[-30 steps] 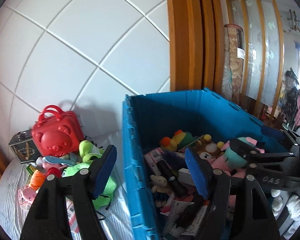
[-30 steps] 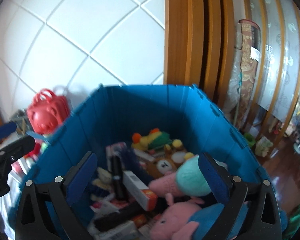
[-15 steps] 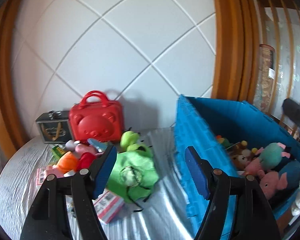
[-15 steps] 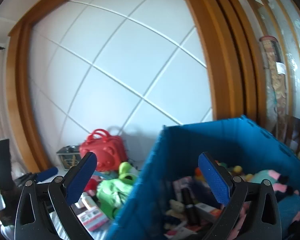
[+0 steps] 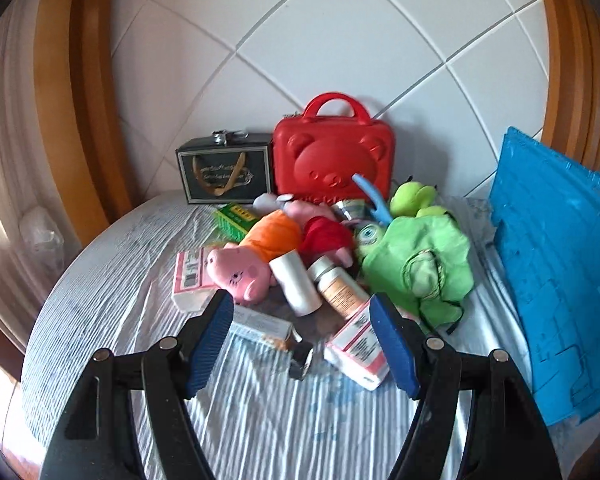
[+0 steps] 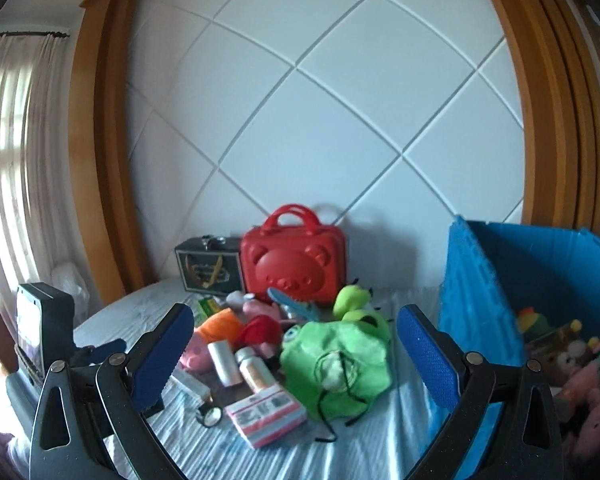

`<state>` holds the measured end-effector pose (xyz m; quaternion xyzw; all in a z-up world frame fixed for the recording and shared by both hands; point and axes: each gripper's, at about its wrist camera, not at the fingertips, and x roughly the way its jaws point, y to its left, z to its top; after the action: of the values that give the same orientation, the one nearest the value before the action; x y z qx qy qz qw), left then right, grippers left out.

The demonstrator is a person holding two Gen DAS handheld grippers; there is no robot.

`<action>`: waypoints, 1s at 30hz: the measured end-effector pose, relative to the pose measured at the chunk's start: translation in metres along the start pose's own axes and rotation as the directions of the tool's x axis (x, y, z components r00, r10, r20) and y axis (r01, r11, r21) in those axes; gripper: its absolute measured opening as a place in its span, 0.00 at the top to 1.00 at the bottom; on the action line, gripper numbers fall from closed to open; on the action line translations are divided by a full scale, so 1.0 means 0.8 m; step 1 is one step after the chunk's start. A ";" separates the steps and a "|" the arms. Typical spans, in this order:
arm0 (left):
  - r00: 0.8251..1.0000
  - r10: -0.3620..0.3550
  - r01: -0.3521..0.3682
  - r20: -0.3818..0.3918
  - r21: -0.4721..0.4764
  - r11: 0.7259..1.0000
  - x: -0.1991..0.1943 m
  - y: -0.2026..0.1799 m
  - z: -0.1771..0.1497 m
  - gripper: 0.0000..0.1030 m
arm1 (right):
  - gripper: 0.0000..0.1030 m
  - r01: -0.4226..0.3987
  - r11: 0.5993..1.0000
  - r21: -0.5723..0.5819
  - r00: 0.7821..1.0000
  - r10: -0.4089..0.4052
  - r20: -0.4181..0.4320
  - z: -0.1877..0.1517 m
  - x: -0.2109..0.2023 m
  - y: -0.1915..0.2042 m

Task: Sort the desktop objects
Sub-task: 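Move both tools back from the crate to the pile on the bed, then grasp black tape roll with left tool while right tool grasps pink tissue pack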

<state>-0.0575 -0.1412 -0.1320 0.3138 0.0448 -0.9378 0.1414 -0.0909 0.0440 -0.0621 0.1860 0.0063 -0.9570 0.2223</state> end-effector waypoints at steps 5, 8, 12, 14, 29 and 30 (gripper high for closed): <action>0.991 -0.034 0.032 -0.128 -0.021 0.999 0.058 0.039 -0.054 0.32 | 0.00 -0.011 0.998 0.055 0.985 0.021 -0.173 -0.064 0.075 0.013; 0.982 -0.032 0.031 -0.185 -0.009 0.999 0.088 0.042 -0.082 0.32 | 0.00 0.021 0.996 0.083 0.961 0.003 -0.277 -0.104 0.118 0.016; 0.967 -0.063 0.061 -0.246 -0.017 0.998 0.134 0.037 -0.103 0.32 | 0.00 0.062 0.994 0.094 0.915 -0.019 -0.403 -0.151 0.167 0.016; 0.964 -0.058 0.060 -0.258 0.000 0.998 0.154 0.031 -0.108 0.32 | 0.00 0.056 0.995 0.084 0.890 -0.012 -0.456 -0.169 0.187 0.020; 0.925 -0.096 0.116 -0.369 0.031 0.993 0.230 0.019 -0.117 0.46 | 0.01 0.132 0.991 -0.025 0.762 -0.118 -0.636 -0.233 0.274 0.003; 0.924 -0.102 0.122 -0.369 0.031 0.992 0.230 0.018 -0.116 0.49 | 0.01 0.156 0.988 -0.024 0.762 -0.135 -0.634 -0.233 0.272 -0.006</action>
<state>-0.1403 -0.1822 -0.3171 0.4840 0.0634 -0.8701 0.0682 -0.2082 -0.0260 -0.3139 0.4993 0.0806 -0.8529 0.1295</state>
